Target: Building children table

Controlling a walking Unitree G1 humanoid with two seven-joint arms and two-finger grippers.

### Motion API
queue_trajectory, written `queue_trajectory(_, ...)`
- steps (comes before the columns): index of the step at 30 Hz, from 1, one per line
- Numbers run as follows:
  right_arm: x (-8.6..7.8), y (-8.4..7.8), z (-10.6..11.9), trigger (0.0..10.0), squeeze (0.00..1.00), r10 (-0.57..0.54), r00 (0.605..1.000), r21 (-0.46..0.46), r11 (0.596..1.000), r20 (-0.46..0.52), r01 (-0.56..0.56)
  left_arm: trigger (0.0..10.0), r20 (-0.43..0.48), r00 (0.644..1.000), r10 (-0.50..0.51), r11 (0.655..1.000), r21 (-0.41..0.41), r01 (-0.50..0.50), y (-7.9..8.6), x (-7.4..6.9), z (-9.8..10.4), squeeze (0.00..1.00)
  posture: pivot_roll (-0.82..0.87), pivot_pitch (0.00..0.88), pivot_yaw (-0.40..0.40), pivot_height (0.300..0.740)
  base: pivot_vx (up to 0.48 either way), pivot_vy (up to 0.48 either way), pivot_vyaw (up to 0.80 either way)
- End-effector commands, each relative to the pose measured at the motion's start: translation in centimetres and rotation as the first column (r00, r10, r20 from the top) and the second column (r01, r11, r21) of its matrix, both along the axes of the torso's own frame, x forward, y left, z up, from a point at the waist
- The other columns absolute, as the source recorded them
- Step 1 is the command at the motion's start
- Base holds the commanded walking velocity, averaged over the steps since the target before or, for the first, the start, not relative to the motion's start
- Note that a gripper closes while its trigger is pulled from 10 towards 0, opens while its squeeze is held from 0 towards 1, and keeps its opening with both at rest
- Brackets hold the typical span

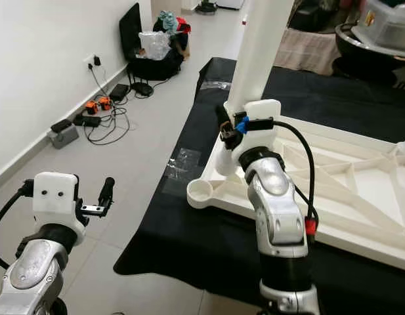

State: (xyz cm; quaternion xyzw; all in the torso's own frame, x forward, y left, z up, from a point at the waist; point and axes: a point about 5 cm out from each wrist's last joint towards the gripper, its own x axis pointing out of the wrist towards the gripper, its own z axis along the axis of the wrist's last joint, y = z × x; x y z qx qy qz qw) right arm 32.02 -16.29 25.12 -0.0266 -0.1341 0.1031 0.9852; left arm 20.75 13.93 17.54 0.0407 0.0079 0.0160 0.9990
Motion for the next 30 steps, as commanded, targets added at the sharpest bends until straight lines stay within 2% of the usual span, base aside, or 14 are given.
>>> queue_trajectory(1, 0.1, -0.3, 0.3, 10.0, 0.00, 0.015, 1.000, 0.017, 1.000, 0.007, -0.015, 10.0, -0.019, 1.000, -0.015, 1.000, -0.007, 0.014, -0.1, 0.0, -0.5, 0.00, 0.04, 0.098, -0.086, 0.740, 0.000, 0.000, 0.00)
queue_trajectory(7, 0.3, -0.3, 0.4, 10.0, 0.00, 0.070, 0.998, 0.018, 0.997, 0.001, -0.070, 10.0, -0.029, 0.999, -0.026, 1.000, -0.009, 0.026, -0.2, -0.2, -0.8, 0.00, 0.03, 0.104, -0.087, 0.740, 0.000, 0.000, 0.00)
queue_trajectory(10, 0.3, -0.3, 0.5, 10.0, 0.00, 0.080, 0.997, 0.017, 0.997, 0.001, -0.080, 10.0, -0.032, 0.999, -0.028, 1.000, -0.012, 0.027, -0.2, -0.3, -0.8, 0.00, 0.03, 0.105, -0.087, 0.740, 0.000, 0.000, -0.80)
queue_trajectory(15, 0.4, -0.5, 0.7, 10.0, 0.00, 0.108, 0.994, 0.019, 0.994, 0.008, -0.108, 10.0, -0.037, 0.999, -0.030, 0.999, -0.013, 0.029, -0.2, -0.4, -0.9, 0.00, 0.03, 0.111, -0.089, 0.740, 0.000, 0.000, -0.26)
queue_trajectory(17, 1.0, -0.3, 1.2, 10.0, 0.00, 0.206, 0.979, 0.022, 0.978, 0.004, -0.206, 10.0, -0.037, 0.999, -0.031, 0.999, -0.010, 0.031, -0.2, -0.4, -0.9, 0.00, 0.04, 0.112, -0.092, 0.740, 0.000, 0.000, 0.00)
queue_trajectory(19, 1.3, -0.1, 1.4, 10.0, 0.00, 0.278, 0.960, 0.011, 0.960, -0.008, -0.278, 10.0, -0.035, 0.999, -0.036, 0.999, -0.012, 0.036, -0.3, -0.5, -0.9, 0.00, 0.04, 0.113, -0.096, 0.740, 0.000, 0.000, 0.00)
queue_trajectory(20, 1.3, -0.1, 1.4, 10.0, 0.00, 0.278, 0.960, 0.011, 0.960, -0.008, -0.278, 10.0, -0.035, 0.999, -0.036, 0.999, -0.012, 0.036, -0.3, -0.5, -0.9, 0.00, 0.04, 0.113, -0.096, 0.740, 0.000, 0.000, 0.00)
queue_trajectory(21, 1.9, -0.1, 1.8, 10.0, 0.00, 0.328, 0.945, 0.009, 0.945, -0.014, -0.328, 10.0, -0.035, 0.998, -0.043, 0.999, -0.017, 0.043, -0.4, -0.7, -0.9, 0.00, 0.04, 0.121, -0.099, 0.740, 0.000, 0.000, 0.00)
queue_trajectory(26, 3.0, -0.1, 3.0, 10.0, 0.00, 0.358, 0.934, 0.001, 0.934, 0.017, -0.358, 10.0, -0.025, 0.998, -0.061, 0.998, -0.029, 0.061, -0.7, -0.9, -0.7, 0.00, 0.04, 0.133, -0.104, 0.740, 0.000, 0.000, 0.00)
queue_trajectory(28, 4.0, 0.0, 3.7, 10.0, 0.00, 0.362, 0.932, -0.022, 0.932, 0.030, -0.362, 10.0, -0.019, 0.997, -0.071, 0.997, -0.032, 0.071, -0.8, -0.9, -0.5, 0.00, 0.04, 0.146, -0.101, 0.740, 0.000, 0.000, 0.00)
queue_trajectory(29, 4.0, 0.0, 3.7, 10.0, 0.00, 0.362, 0.932, -0.022, 0.932, 0.030, -0.362, 10.0, -0.019, 0.997, -0.071, 0.997, -0.032, 0.071, -0.8, -0.9, -0.5, 0.00, 0.04, 0.146, -0.101, 0.740, 0.000, 0.000, 0.00)
queue_trajectory(30, 4.7, -0.1, 4.1, 10.0, 0.00, 0.391, 0.920, -0.007, 0.920, 0.027, -0.391, 10.0, -0.018, 0.997, -0.074, 0.997, -0.032, 0.074, -0.9, -1.0, -0.5, 0.00, 0.04, 0.154, -0.102, 0.740, 0.000, 0.000, 0.00)
